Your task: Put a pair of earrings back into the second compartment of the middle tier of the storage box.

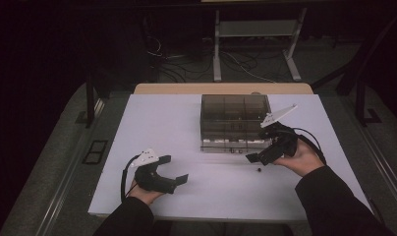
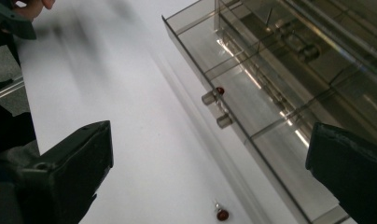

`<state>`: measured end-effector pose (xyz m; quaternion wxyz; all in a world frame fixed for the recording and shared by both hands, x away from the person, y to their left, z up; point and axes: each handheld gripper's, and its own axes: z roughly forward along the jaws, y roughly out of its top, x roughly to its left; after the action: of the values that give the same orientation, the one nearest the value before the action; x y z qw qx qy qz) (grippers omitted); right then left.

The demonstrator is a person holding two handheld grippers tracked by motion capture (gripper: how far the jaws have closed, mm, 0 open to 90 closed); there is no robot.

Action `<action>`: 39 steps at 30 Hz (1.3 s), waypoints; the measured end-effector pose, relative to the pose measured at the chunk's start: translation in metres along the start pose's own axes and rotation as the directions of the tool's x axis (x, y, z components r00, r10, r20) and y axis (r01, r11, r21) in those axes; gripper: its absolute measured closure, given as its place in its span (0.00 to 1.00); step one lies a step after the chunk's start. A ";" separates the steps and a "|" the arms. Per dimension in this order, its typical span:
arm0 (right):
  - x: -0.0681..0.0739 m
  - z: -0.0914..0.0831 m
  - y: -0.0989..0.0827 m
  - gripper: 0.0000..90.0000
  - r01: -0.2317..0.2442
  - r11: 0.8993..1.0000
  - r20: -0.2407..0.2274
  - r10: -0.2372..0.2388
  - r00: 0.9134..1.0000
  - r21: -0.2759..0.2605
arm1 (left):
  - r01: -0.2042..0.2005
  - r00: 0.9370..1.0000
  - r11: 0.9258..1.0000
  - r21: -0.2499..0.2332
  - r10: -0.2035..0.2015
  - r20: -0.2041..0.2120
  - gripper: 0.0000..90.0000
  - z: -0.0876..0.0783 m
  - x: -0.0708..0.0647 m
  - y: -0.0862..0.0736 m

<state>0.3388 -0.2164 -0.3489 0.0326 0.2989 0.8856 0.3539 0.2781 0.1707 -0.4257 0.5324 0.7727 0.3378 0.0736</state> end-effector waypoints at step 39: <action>-0.004 0.036 -0.069 0.18 -0.013 0.995 -0.045 0.018 0.999 0.099 | 0.008 1.000 1.000 0.002 -0.008 0.003 0.00 0.000 -0.001 0.000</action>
<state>0.3169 -0.2362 -0.4208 -0.0053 0.2989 0.9002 0.3167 0.2775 0.1699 -0.4260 0.5326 0.7719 0.3400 0.0703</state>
